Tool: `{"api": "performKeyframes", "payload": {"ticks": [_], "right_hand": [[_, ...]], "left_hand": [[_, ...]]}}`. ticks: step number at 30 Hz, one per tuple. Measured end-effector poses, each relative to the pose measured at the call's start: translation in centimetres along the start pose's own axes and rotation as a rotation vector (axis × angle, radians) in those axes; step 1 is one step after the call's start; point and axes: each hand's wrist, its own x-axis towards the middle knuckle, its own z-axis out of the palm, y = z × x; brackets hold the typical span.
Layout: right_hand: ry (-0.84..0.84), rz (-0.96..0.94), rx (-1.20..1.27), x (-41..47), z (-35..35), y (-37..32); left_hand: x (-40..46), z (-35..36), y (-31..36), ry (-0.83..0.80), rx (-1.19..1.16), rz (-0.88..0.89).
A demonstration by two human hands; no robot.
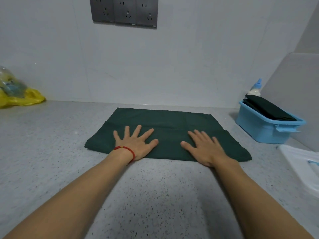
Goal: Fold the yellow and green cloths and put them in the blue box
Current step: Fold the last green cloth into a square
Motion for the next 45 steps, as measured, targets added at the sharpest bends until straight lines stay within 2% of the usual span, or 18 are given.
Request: {"api": "performKeyframes", "payload": {"ticks": [2,4,11,17,22,27,30,33,37,40,43,45], "right_hand": [[0.006,0.128,-0.024,-0.2,-1.0,4.5],[0.007,0.179,-0.036,-0.8,-1.4,7.3],[-0.012,0.163,-0.05,-4.8,-1.3,7.2],[-0.094,0.121,-0.089,-8.9,-2.3,8.8],[0.157,0.033,-0.001,-4.7,-5.6,8.2],[0.169,0.074,0.028,1.7,-5.5,8.0],[0.144,0.054,0.014,4.6,-5.0,8.5],[0.138,0.055,0.002,6.6,-4.3,9.4],[0.068,0.033,0.066,8.6,-4.7,9.4],[0.116,-0.034,-0.022,8.0,-5.8,8.6],[0.302,-0.063,-0.13,6.0,-7.0,8.5],[0.396,-0.09,-0.145,4.4,-7.9,8.7]], "left_hand": [[0.4,-0.4,-3.2,0.036,-0.016,-0.087],[0.3,-0.7,-5.7,0.047,-0.033,-0.149],[-3.9,-0.3,-5.7,0.067,-0.059,-0.175],[-7.1,-1.0,-5.0,-0.025,-0.023,-0.175],[-2.4,-4.2,-4.4,0.208,-0.036,-0.028],[3.7,-4.5,-4.4,0.217,-0.049,0.06],[6.3,-4.4,-5.0,0.185,-0.057,0.099],[8.0,-4.6,-5.7,0.02,-0.112,0.14],[9.8,-6.2,-5.9,-0.037,0.013,0.097],[10.0,-6.9,-5.6,0.068,0.071,0.079],[9.0,-6.9,-5.6,0.241,0.068,0.053],[7.6,-7.5,-6.3,0.296,-0.002,0.044]]}}
